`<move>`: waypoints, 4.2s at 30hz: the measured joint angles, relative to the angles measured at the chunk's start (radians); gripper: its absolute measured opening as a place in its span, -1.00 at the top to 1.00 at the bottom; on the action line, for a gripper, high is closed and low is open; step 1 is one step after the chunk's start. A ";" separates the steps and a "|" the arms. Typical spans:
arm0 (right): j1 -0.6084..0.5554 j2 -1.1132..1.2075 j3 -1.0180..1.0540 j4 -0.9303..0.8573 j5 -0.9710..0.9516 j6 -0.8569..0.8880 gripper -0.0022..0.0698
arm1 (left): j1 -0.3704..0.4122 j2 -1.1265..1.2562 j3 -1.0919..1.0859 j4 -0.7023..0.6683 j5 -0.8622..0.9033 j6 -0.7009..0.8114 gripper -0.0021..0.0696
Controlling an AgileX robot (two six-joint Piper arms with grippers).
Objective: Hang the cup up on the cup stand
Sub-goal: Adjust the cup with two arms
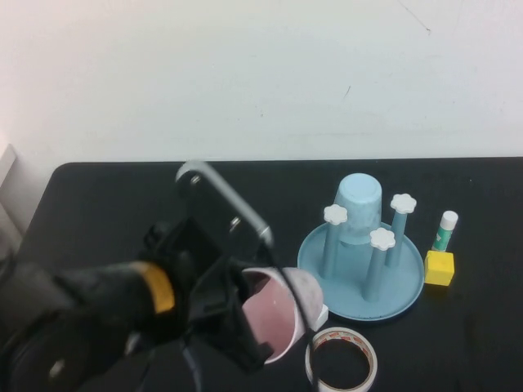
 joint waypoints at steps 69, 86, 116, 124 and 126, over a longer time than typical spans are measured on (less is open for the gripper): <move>0.212 1.279 -0.811 0.986 0.442 -0.564 -0.65 | -0.007 0.183 0.271 -0.077 -1.386 0.105 0.92; 0.377 1.509 -1.065 0.983 0.392 -0.564 -0.65 | -0.007 0.183 0.271 -0.120 -1.404 0.103 0.92; 0.450 1.626 -1.165 1.003 0.321 -0.493 -0.67 | 0.004 0.183 0.272 -0.161 -1.396 0.093 0.92; 0.455 1.626 -1.181 1.000 0.321 -0.519 -0.61 | 0.004 0.183 0.272 -0.169 -1.419 0.093 0.91; 0.455 1.626 -1.183 1.000 0.321 -0.523 -0.61 | 0.004 0.183 0.272 -0.169 -1.423 0.093 0.91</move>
